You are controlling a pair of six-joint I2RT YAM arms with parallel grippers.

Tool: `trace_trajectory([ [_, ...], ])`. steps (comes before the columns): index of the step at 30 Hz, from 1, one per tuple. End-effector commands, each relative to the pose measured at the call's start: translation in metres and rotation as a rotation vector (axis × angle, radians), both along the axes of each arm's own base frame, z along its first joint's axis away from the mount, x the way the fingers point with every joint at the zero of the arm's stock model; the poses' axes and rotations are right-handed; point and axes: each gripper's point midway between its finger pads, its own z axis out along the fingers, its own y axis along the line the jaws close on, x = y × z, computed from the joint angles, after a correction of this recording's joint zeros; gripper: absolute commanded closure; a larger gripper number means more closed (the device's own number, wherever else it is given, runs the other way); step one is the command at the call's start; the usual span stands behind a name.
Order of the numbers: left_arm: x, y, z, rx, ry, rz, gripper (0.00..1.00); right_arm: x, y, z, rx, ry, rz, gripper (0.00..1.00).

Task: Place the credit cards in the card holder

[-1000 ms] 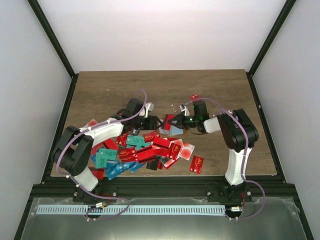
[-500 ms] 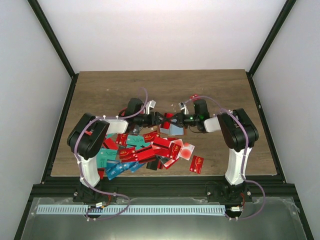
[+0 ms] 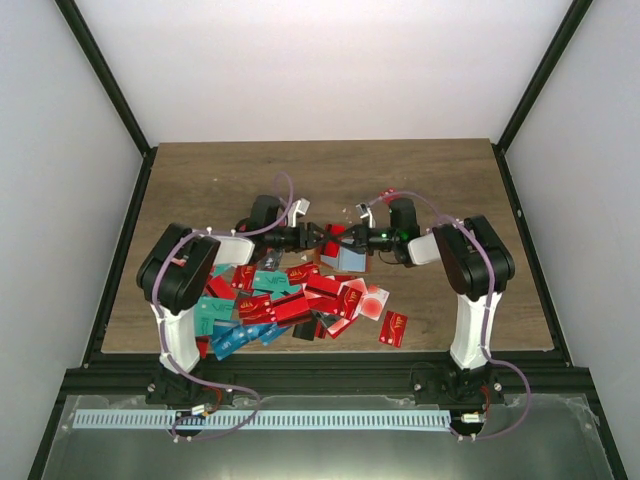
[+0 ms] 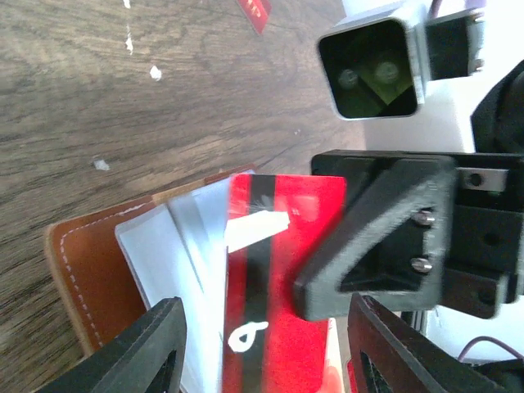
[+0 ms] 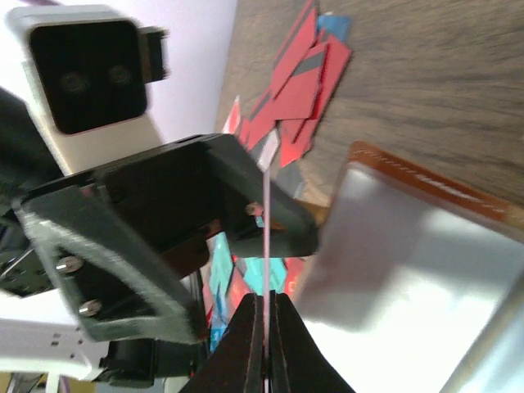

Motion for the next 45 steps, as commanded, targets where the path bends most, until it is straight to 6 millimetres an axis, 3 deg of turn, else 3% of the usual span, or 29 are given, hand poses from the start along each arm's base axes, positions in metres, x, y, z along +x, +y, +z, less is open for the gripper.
trace_trajectory([
  [1, 0.003, -0.001, -0.005, -0.001, -0.024, -0.027, 0.44, -0.009, 0.007, 0.018, 0.065, -0.058, 0.081, 0.99],
  [6, 0.006, 0.004, -0.008, 0.000, -0.019, -0.019, 0.48, -0.011, 0.006, 0.018, 0.070, -0.059, 0.088, 0.99],
  [13, 0.004, 0.001, -0.003, -0.047, -0.015, -0.040, 0.76, -0.012, 0.007, 0.019, 0.082, -0.058, 0.098, 0.99],
  [20, 0.002, -0.001, 0.001, -0.077, -0.019, -0.057, 0.96, -0.013, 0.008, 0.020, 0.098, -0.061, 0.105, 0.99],
  [25, 0.004, 0.001, 0.000, -0.069, -0.012, -0.037, 0.96, -0.012, 0.008, 0.019, 0.100, -0.060, 0.097, 0.98],
  [34, 0.007, 0.016, -0.007, 0.001, -0.018, 0.044, 0.96, -0.001, 0.016, 0.010, 0.120, -0.030, 0.069, 0.87],
  [45, 0.005, 0.031, -0.032, 0.047, 0.024, 0.102, 0.96, 0.001, 0.019, 0.038, 0.130, -0.098, 0.079, 0.77],
])
